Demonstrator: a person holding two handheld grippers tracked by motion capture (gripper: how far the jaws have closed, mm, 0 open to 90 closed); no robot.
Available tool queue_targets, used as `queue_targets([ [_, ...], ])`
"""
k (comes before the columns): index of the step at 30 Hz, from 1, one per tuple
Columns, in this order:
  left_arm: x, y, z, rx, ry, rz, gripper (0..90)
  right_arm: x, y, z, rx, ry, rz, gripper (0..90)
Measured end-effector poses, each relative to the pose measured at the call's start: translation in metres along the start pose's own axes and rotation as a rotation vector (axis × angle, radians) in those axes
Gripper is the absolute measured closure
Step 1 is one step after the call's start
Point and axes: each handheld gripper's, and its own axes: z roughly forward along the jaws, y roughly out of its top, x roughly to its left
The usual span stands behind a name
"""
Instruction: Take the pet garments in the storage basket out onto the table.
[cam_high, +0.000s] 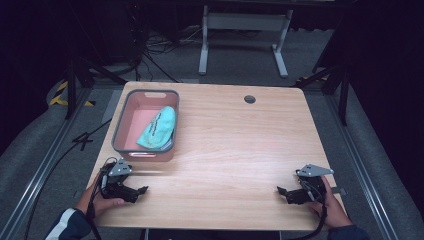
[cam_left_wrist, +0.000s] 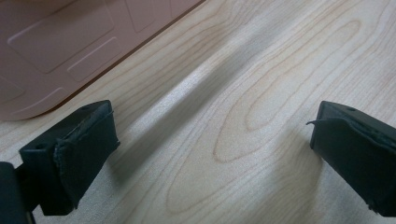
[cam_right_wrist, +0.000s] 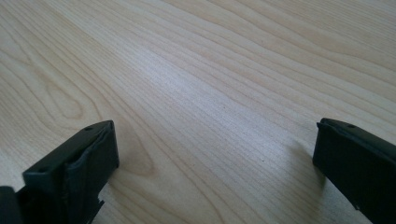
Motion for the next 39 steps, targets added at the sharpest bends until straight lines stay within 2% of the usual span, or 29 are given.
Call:
queue_targets([
  [1,-0.001,0.001,-0.002,0.014,-0.001,0.000,1.8,0.000,0.000,0.000,0.000,0.001,0.002,0.4],
  [3,-0.003,0.004,-0.006,0.041,0.008,-0.001,11.5,0.000,0.000,0.000,0.001,0.000,-0.002,0.4],
  [5,-0.005,0.004,-0.008,0.049,0.009,-0.004,16.2,0.000,0.000,0.000,0.000,0.001,0.000,0.4],
  [6,-0.006,0.005,-0.008,0.050,0.009,0.002,16.2,0.000,0.000,0.000,0.000,0.001,0.000,0.4],
  [7,-0.010,0.007,-0.011,0.073,0.015,0.032,16.6,0.000,0.000,0.000,0.001,-0.001,0.000,0.4],
  [10,-0.013,0.009,-0.014,0.066,-0.003,0.039,17.6,0.000,0.000,0.000,0.001,-0.001,-0.002,0.4],
  [11,-0.016,0.012,-0.019,0.071,0.000,0.060,18.0,0.000,0.000,0.000,0.001,-0.001,0.000,0.4],
  [21,-0.022,0.024,-0.040,0.040,0.020,0.092,18.8,0.000,0.000,0.000,0.001,0.000,0.001,0.4],
  [27,-0.021,0.029,-0.050,0.015,0.032,0.082,18.9,0.000,0.000,0.000,0.001,-0.001,0.000,0.4],
  [32,-0.018,0.038,-0.062,-0.031,0.046,0.072,18.8,0.000,0.000,0.000,-0.001,-0.001,0.002,0.4],
  [33,-0.017,0.040,-0.067,-0.055,0.052,0.061,18.7,0.000,0.000,0.000,0.000,-0.001,0.001,0.4],
  [35,-0.016,0.043,-0.072,-0.069,0.068,0.053,18.6,0.000,0.000,0.000,0.000,-0.001,0.000,0.4],
  [39,-0.015,0.050,-0.081,-0.087,0.089,0.066,18.6,0.000,0.000,0.000,-0.001,0.000,0.003,0.4],
])
